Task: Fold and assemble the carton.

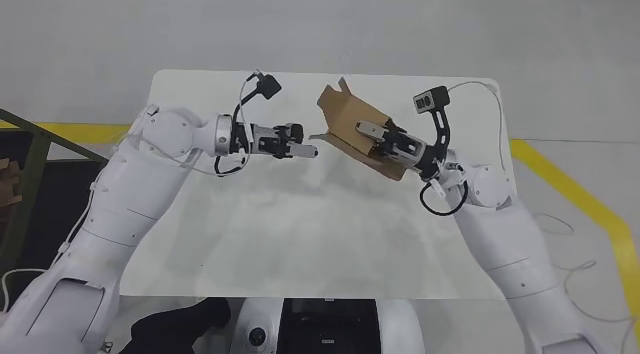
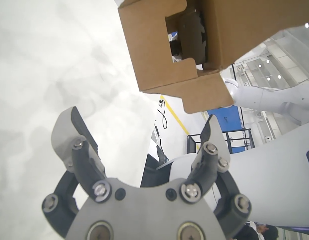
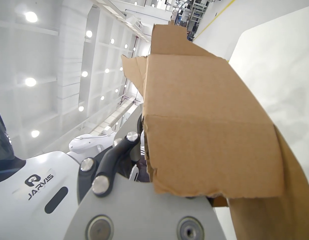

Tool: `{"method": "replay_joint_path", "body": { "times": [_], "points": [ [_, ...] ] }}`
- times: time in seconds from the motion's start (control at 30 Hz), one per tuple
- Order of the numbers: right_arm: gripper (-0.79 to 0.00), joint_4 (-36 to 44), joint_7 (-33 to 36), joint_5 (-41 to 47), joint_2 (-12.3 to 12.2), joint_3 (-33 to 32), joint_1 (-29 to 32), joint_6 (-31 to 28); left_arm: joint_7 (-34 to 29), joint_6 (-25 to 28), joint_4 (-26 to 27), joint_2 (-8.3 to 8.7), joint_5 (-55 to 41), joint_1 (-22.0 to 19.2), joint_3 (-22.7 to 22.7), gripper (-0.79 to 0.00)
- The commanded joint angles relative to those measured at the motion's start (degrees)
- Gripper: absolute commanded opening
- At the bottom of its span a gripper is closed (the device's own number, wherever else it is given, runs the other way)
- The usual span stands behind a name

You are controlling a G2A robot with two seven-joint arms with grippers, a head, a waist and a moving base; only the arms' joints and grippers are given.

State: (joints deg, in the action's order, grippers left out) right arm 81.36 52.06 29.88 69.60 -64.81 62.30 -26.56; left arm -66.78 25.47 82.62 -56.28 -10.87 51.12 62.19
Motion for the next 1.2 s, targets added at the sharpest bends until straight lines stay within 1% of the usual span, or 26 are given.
{"method": "replay_joint_path", "body": {
  "times": [0.0, 0.33, 0.53, 0.8, 1.17],
  "points": [
    [-0.785, 0.19, 0.66, -0.17, -0.03, 0.09, 0.09, 0.01, -0.02, 0.07, -0.54, 0.02, -0.36, -0.09, 0.14, 0.0],
    [-0.785, 1.37, 3.09, -2.24, -0.05, 1.3, 0.42, 0.08, -0.41, 0.54, -1.34, 0.21, -1.22, 0.18, 0.59, 0.0],
    [-0.785, 2.93, 6.26, -1.37, 0.01, 2.43, 0.64, -0.71, -0.34, 0.32, -1.22, 0.06, -0.9, -0.32, -0.15, 0.0],
    [-0.785, 3.68, 5.72, -2.39, -0.07, 2.38, 0.77, -0.29, -0.19, 0.31, -0.97, -0.14, -0.85, -0.82, -1.03, 0.0],
    [-0.785, 2.59, 5.44, -1.63, 0.15, 3.07, -0.07, -0.37, -0.32, 1.3, 0.02, -0.11, -0.59, -0.57, -1.35, 0.0]
  ]
}}
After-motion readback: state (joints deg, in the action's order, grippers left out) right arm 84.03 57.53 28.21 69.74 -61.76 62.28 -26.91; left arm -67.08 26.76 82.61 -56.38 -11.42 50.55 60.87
